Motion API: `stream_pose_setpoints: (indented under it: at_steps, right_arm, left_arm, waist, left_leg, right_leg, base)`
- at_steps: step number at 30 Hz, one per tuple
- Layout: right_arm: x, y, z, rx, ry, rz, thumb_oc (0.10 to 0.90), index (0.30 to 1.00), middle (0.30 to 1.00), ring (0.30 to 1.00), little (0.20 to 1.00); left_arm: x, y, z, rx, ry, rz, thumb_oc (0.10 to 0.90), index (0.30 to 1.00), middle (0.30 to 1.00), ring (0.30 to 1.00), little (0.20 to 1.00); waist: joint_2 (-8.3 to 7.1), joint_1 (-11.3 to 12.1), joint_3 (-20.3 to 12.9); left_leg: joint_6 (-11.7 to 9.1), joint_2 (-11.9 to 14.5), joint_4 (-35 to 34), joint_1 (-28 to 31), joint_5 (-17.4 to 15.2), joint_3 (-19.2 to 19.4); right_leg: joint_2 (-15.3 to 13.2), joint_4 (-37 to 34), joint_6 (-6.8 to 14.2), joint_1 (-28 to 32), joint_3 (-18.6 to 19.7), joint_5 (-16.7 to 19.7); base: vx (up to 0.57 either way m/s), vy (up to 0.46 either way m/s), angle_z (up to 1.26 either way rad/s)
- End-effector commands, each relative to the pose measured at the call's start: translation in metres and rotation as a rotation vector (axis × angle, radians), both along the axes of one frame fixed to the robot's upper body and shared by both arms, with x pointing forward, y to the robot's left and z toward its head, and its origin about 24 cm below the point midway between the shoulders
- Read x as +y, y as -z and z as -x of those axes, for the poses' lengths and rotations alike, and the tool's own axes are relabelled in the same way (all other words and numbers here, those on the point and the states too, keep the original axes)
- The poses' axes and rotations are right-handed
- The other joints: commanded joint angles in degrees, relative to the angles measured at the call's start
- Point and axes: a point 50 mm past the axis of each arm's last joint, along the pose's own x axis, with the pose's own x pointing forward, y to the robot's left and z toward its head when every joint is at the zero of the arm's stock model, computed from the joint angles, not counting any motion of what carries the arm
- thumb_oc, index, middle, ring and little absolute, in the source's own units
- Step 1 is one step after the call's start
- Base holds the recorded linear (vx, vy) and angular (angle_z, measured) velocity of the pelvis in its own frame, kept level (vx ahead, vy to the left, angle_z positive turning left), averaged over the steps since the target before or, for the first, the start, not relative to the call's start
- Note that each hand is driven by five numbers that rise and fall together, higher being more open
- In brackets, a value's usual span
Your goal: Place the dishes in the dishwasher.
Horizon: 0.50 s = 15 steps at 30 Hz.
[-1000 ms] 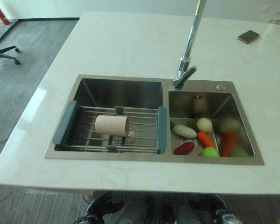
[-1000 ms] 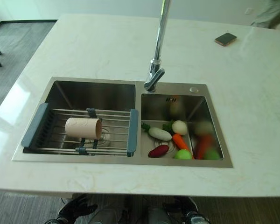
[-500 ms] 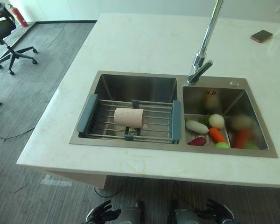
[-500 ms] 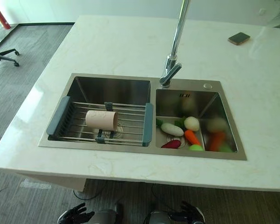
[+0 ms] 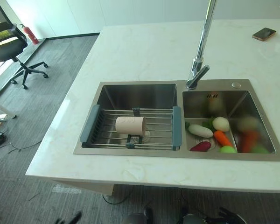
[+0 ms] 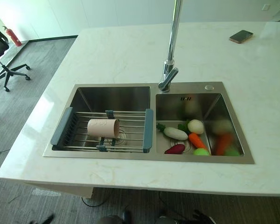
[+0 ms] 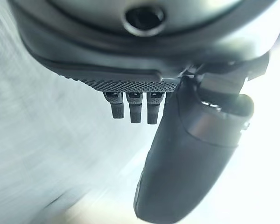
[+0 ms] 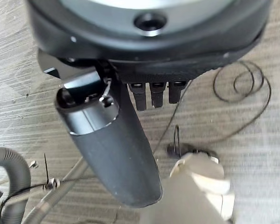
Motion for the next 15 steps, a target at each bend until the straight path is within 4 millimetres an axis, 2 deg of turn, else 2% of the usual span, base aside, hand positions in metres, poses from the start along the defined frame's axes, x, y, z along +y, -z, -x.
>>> stream_pose_setpoints:
  at_steps: [1,3,4,5,6,7,8,9,10,11,12,14,15]
  right_arm:
    - [-0.011,-0.009,-0.017,-0.080,0.041,0.024,0.800,0.900,0.900,0.900,0.900]
    - [-0.011,-0.009,-0.017,-0.086,0.069,0.020,0.800,0.900,0.900,0.900,0.900]
    - [-0.009,-0.008,-0.019,-0.089,0.072,0.018,0.800,0.900,0.900,0.900,0.900]
    - [-0.007,-0.008,-0.021,-0.087,0.068,0.017,0.800,0.900,0.900,0.900,0.900]
    - [-0.006,-0.008,-0.022,-0.086,0.064,0.016,0.800,0.900,0.900,0.900,0.900]
    - [-0.004,-0.007,-0.025,-0.082,0.055,0.013,0.800,0.900,0.900,0.900,0.900]
    - [-0.001,-0.007,-0.028,-0.076,0.044,0.012,0.800,0.900,0.900,0.900,0.900]
    - [0.001,-0.006,-0.030,-0.072,0.036,0.010,0.800,0.900,0.900,0.900,0.900]
    - [0.004,-0.005,-0.032,-0.066,0.031,0.004,0.800,0.900,0.900,0.900,0.900]
    - [0.007,-0.003,-0.032,-0.061,0.039,-0.015,0.800,0.900,0.900,0.900,0.900]
    - [0.009,-0.003,-0.033,-0.060,0.041,-0.022,0.800,0.900,0.900,0.900,0.900]
    - [0.011,-0.002,-0.033,-0.059,0.040,-0.029,0.800,0.900,0.900,0.900,0.900]
    - [0.014,0.000,-0.033,-0.052,0.035,-0.044,0.800,0.900,0.900,0.900,0.900]
  left_arm:
    - [0.068,-0.080,-0.024,-0.064,-0.003,-0.423,0.800,0.900,0.900,0.900,0.900]
    - [0.091,-0.118,-0.031,-0.092,-0.008,-0.557,0.800,0.900,0.900,0.900,0.900]
    - [0.107,-0.151,-0.036,-0.083,-0.005,-0.686,0.800,0.900,0.900,0.900,0.900]
    - [0.116,-0.175,-0.040,-0.073,0.000,-0.776,0.800,0.900,0.900,0.900,0.900]
    - [0.119,-0.186,-0.041,-0.071,0.002,-0.824,0.800,0.900,0.900,0.900,0.900]
    - [0.125,-0.211,-0.044,-0.098,0.007,-0.921,0.800,0.900,0.900,0.900,0.900]
    - [0.132,-0.249,-0.048,-0.148,0.030,-1.045,0.800,0.900,0.900,0.900,0.900]
    - [0.131,-0.273,-0.052,-0.195,0.063,-1.147,0.800,0.900,0.900,0.900,0.900]
    - [0.124,-0.323,-0.064,-0.307,0.161,-1.319,0.800,0.900,0.900,0.900,0.900]
    - [0.101,-0.381,-0.089,-0.472,0.350,-1.450,0.800,0.900,0.900,0.900,0.900]
    - [0.087,-0.397,-0.103,-0.531,0.448,-1.466,0.800,0.900,0.900,0.900,0.900]
    - [0.072,-0.409,-0.116,-0.579,0.549,-1.478,0.800,0.900,0.900,0.900,0.900]
    - [0.038,-0.429,-0.139,-0.636,0.739,-1.538,0.800,0.900,0.900,0.900,0.900]
  waist:
    - [-0.64,1.88,1.09]
    - [-0.22,2.51,0.95]
    - [0.13,3.00,0.72]
    - [0.33,3.28,0.55]
    - [0.38,3.37,0.46]
    - [0.50,3.55,0.29]
    - [0.67,3.72,0.01]
    - [0.68,3.80,-0.16]
    - [0.70,3.98,-0.44]
    - [0.55,4.45,-0.96]
    - [0.46,4.59,-1.20]
    - [0.35,4.58,-1.38]
    - [0.10,4.17,-1.63]
  left_leg:
    - [-2.17,1.28,3.43,-2.53,-6.05,-1.05]
    - [-2.11,1.15,3.43,-2.65,-6.04,-1.61]
    - [-2.11,1.07,3.43,-2.69,-6.06,-1.87]
    - [-2.10,1.05,3.43,-2.72,-6.06,-1.97]
    - [-2.10,1.03,3.43,-2.72,-6.05,-2.01]
    - [-2.09,1.04,3.43,-2.72,-6.05,-2.04]
    - [-2.08,1.16,3.43,-2.71,-6.06,-1.88]
    - [-2.08,1.22,3.43,-2.71,-6.06,-1.78]
    - [-2.12,1.37,3.43,-2.65,-6.10,-1.58]
    - [-2.34,1.46,3.43,-2.54,-6.30,-1.54]
    - [-2.43,1.50,3.43,-2.48,-6.42,-1.50]
    - [-2.53,1.58,3.43,-2.39,-6.54,-1.33]
    - [-2.67,1.90,3.43,-2.11,-6.75,-0.71]
  right_leg:
    - [0.19,2.87,0.87,2.69,-0.76,-10.15]
    - [0.17,2.87,0.83,2.82,-1.08,-10.32]
    - [0.13,2.87,0.86,2.98,-1.41,-10.46]
    - [0.13,2.87,0.88,3.07,-1.59,-10.52]
    - [0.14,2.87,0.89,3.12,-1.65,-10.53]
    - [0.12,2.87,0.94,3.20,-1.77,-10.54]
    - [0.13,2.87,1.06,3.29,-1.78,-10.49]
    - [0.14,2.87,1.12,3.34,-1.75,-10.46]
    - [0.17,2.87,1.23,3.49,-1.69,-10.41]
    - [0.26,2.87,1.30,3.78,-1.90,-10.60]
    - [0.30,2.87,1.32,3.89,-1.98,-10.73]
    - [0.32,2.87,1.37,3.98,-2.06,-10.82]
    - [0.46,2.87,1.50,4.17,-2.00,-10.88]
  base:
    - [-0.01,-0.018,0.06]
    - [-0.03,-0.024,0.06]
    - [-0.04,-0.026,0.06]
    - [-0.04,-0.024,0.04]
    - [-0.04,-0.025,0.05]
    - [-0.03,-0.028,0.04]
    - [-0.04,-0.031,0.07]
    - [-0.03,-0.041,0.10]
    - [-0.03,-0.072,0.18]
    - [-0.03,-0.080,0.14]
    - [-0.02,-0.069,0.14]
    - [-0.02,-0.042,0.06]
    - [-0.02,-0.047,0.06]
